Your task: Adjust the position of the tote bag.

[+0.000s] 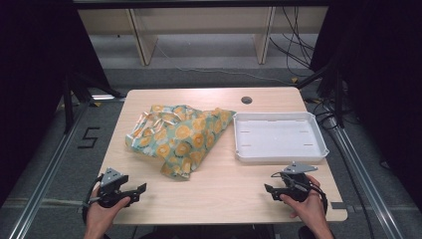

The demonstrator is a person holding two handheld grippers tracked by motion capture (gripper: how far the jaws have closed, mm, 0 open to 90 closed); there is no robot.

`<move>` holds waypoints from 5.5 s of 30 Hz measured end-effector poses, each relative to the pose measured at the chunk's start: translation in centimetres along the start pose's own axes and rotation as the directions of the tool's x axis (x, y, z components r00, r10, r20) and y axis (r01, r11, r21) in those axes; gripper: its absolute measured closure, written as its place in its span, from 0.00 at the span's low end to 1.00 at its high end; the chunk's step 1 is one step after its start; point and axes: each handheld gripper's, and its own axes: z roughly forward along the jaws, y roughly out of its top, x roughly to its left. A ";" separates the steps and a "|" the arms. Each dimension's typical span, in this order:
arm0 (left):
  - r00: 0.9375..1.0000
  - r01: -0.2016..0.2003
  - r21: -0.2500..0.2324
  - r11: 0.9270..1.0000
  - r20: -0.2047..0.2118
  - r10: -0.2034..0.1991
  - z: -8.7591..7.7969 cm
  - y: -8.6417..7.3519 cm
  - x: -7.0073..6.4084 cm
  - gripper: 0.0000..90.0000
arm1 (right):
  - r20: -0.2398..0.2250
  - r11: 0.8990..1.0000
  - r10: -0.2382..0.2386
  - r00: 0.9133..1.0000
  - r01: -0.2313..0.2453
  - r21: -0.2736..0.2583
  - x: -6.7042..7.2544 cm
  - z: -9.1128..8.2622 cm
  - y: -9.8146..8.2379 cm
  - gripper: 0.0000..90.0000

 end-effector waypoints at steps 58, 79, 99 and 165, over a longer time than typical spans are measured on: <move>0.955 -0.257 -0.004 0.966 0.154 0.255 10.1 4.3 -10.2 0.95 | -0.030 0.999 -0.040 0.999 0.039 -0.037 0.2 0.4 0.2 0.27; 0.939 -0.288 0.014 0.957 0.200 0.280 14.2 6.9 -17.6 0.91 | -0.040 0.999 -0.039 0.998 0.038 -0.035 0.1 0.3 0.2 0.27; 0.909 -0.289 -0.036 0.957 0.303 0.286 3.2 5.5 -14.5 0.55 | -0.048 1.000 -0.017 0.999 0.016 -0.027 0.4 0.4 0.2 0.27; 0.883 -0.394 0.010 0.919 0.281 0.376 2.1 2.8 -13.7 0.70 | -0.169 0.905 -0.424 0.890 0.417 -0.079 13.5 8.9 11.8 0.70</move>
